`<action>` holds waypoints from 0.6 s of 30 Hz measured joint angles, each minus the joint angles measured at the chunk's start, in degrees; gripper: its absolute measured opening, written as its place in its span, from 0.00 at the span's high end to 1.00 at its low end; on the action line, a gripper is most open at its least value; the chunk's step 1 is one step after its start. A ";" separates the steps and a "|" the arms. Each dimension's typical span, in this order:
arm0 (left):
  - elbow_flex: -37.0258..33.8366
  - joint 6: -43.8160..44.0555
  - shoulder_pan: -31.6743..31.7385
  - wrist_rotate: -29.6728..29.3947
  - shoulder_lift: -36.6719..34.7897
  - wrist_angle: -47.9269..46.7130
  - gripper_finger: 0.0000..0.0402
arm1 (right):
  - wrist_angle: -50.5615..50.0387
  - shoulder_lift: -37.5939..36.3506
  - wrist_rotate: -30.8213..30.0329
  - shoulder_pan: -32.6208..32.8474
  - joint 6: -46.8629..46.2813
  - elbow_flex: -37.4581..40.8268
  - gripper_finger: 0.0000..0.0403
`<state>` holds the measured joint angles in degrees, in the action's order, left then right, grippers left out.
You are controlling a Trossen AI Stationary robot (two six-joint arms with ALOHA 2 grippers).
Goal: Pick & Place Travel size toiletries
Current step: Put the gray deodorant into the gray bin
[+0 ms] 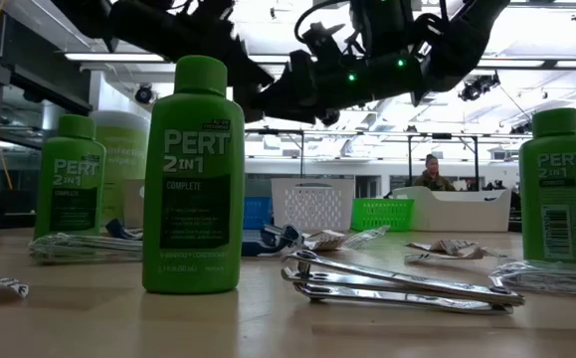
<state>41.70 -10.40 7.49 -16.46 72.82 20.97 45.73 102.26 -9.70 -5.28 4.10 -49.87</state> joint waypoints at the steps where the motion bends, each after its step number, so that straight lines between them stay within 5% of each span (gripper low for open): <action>1: 0.28 -0.17 0.02 -2.96 0.00 -0.99 0.54 | -1.44 -0.53 -0.71 0.00 -0.08 0.00 0.25; 8: 0.72 3.83 2.75 -22.77 -0.02 -6.48 0.54 | -10.32 -5.89 -5.39 0.03 -1.67 0.05 0.24; 15: 0.72 17.09 13.42 -22.71 0.32 -16.59 0.54 | -14.67 -9.72 -7.66 0.02 -3.86 0.04 0.24; 18: 0.74 23.23 17.97 -18.04 0.31 -20.37 0.54 | -15.81 -11.15 -8.19 0.02 -3.92 0.04 0.24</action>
<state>42.44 12.83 25.46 -34.50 73.12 0.60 29.91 91.11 -17.89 -5.26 0.18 -49.82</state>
